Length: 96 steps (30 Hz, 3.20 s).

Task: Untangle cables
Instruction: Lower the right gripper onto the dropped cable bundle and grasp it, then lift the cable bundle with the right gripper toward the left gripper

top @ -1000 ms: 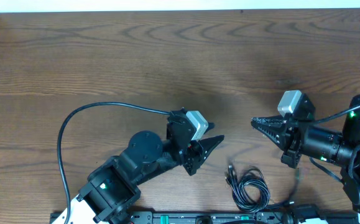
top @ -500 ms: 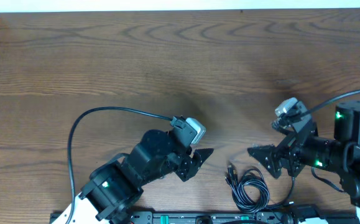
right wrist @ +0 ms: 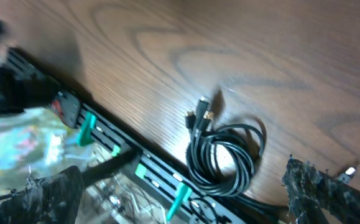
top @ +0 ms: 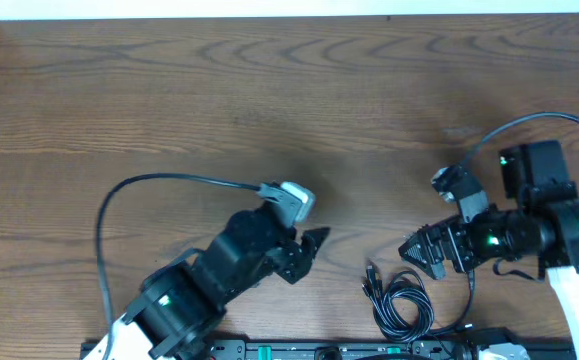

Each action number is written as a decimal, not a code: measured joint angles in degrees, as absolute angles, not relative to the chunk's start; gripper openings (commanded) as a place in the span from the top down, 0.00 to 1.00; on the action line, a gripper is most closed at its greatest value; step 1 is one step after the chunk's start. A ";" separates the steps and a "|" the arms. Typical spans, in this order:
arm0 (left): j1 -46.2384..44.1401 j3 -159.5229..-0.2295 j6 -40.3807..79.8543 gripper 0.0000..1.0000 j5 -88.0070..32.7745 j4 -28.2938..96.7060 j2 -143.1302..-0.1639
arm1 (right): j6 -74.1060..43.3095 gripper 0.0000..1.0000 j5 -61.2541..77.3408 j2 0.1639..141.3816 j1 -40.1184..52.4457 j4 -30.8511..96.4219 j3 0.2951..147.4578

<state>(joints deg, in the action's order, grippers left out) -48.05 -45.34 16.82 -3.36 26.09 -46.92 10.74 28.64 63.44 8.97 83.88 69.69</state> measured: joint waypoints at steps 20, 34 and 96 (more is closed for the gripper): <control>-47.18 -45.34 28.21 0.41 15.46 28.10 -42.26 | 2.42 0.01 17.19 81.78 35.64 84.07 68.36; -43.70 -45.34 31.97 0.41 16.91 28.12 -38.52 | -10.31 0.02 13.87 84.64 41.76 66.00 54.00; -43.70 -45.34 33.06 0.41 12.49 36.77 -38.52 | -26.70 0.01 2.07 84.68 36.88 30.87 49.15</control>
<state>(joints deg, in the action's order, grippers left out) -43.70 -45.34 33.06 12.49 36.77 -38.52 -26.70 2.07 84.68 36.88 30.87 49.15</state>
